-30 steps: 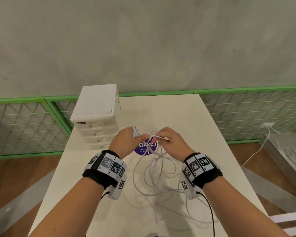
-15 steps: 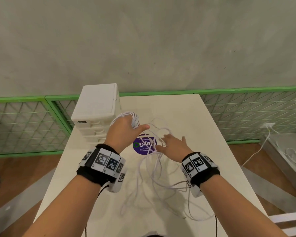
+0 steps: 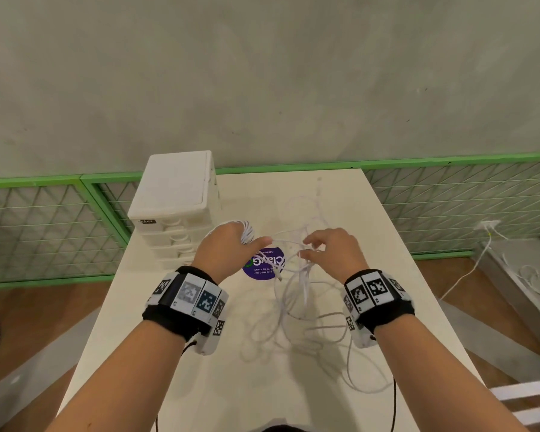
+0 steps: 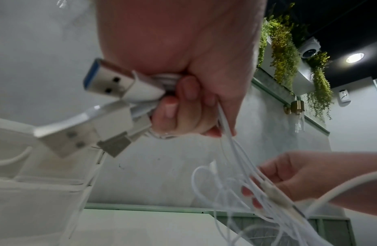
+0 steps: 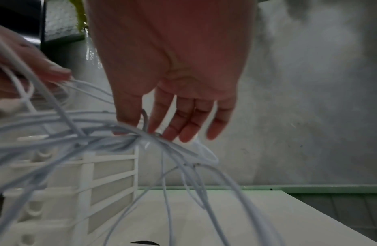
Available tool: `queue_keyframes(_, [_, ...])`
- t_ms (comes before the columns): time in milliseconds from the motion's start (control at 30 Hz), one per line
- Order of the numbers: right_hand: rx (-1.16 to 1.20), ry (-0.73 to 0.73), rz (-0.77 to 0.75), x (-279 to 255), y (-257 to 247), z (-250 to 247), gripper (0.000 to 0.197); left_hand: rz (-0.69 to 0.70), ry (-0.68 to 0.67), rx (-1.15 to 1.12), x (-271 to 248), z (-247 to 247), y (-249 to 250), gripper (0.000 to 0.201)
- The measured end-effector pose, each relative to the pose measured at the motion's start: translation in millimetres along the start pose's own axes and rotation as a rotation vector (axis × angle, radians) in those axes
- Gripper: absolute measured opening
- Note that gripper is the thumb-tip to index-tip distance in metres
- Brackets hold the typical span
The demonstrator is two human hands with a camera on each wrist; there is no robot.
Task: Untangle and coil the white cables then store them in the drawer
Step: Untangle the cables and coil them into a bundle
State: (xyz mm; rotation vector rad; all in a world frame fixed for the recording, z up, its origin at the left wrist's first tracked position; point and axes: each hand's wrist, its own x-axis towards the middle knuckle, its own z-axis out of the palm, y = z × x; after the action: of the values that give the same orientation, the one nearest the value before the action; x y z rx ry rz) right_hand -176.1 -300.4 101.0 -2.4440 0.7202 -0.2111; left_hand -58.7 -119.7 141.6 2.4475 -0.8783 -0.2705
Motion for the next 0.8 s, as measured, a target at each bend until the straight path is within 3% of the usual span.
queue_keyframes(133, [0.161, 0.055, -0.207, -6, -14, 16, 0.023, 0.019, 0.090, -0.088, 1, -2, 8, 0.056])
queue_keyframes(233, [0.252, 0.037, -0.241, -9, -20, 24, 0.021, 0.057, 0.150, -0.182, 3, -3, 12, 0.055])
queue_keyframes(400, [0.327, -0.397, -0.114, -16, -25, 30, 0.012, 0.160, 0.263, -0.160, 3, -11, 16, 0.056])
queue_keyframes(433, [0.251, -0.437, -0.062, -15, -25, 30, 0.016, 0.164, 0.283, -0.156, 2, -13, 14, 0.056])
queue_keyframes(533, [-0.049, -0.547, 0.038, -12, -21, 28, 0.067, 0.154, 0.317, -0.183, 2, -21, 9, 0.056])
queue_keyframes(600, [-0.035, -0.481, 0.059, -12, -15, 26, 0.062, 0.118, 0.303, -0.175, 2, -23, 6, 0.055])
queue_keyframes(733, [0.322, -0.162, -0.094, -12, -9, 30, 0.018, 0.045, 0.244, -0.270, 2, -20, 4, 0.057])
queue_keyframes(800, [0.449, -0.028, -0.160, -13, -14, 35, 0.021, 0.046, 0.225, -0.298, 2, -18, 7, 0.056])
